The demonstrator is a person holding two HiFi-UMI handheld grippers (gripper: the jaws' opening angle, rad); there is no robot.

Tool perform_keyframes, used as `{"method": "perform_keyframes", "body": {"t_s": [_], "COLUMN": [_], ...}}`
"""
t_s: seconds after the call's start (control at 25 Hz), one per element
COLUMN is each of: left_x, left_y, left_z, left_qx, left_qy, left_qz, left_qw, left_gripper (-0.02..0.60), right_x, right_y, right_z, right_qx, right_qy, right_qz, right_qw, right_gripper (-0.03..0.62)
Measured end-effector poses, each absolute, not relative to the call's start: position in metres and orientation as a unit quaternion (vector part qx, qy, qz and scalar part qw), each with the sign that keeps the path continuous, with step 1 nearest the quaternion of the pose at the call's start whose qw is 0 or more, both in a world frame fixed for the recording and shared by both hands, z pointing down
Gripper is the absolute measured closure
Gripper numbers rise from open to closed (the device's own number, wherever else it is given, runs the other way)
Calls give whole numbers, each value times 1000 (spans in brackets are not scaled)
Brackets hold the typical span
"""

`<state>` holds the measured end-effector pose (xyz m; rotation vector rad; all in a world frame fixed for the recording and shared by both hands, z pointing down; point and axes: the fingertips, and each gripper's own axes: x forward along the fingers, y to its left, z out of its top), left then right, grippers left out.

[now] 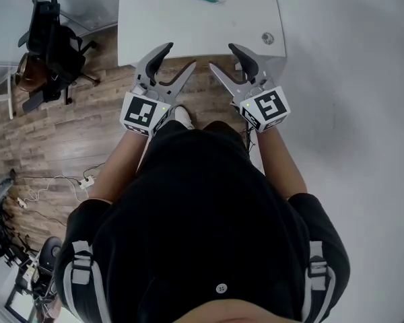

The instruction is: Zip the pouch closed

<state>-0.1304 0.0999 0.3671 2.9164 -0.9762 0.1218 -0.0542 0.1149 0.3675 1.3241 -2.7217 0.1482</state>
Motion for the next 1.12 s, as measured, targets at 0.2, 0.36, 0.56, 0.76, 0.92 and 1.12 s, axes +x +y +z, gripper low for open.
{"method": "perform_keyframes", "body": {"t_s": [0.2,0.36,0.56,0.76,0.92,1.12], "left_x": [-139,-133,-122,-112,-96,-72], "left_y": [80,66,48,18,-7,-40], "left_z": [369,365,372,378,374,372], "left_qx": [949,949,946,941,936,930], "left_qy": [-311,-310,-319,-333,-347,-362], "left_qz": [38,36,39,46,44,44], "left_qw": [39,40,42,41,41,43], "left_gripper": [321,321,321,321,321,321], "right_x": [-62,-55,-41,-28,-13,10], "right_y": [96,81,63,26,-1,-36], "right_z": [367,366,373,377,375,377], "right_qx": [443,446,443,433,420,404], "right_qy": [-893,-892,-893,-898,-905,-911], "right_qz": [47,45,47,51,48,51], "right_qw": [61,64,63,58,56,60], "right_gripper": [329,329,329,329,329,329]}}
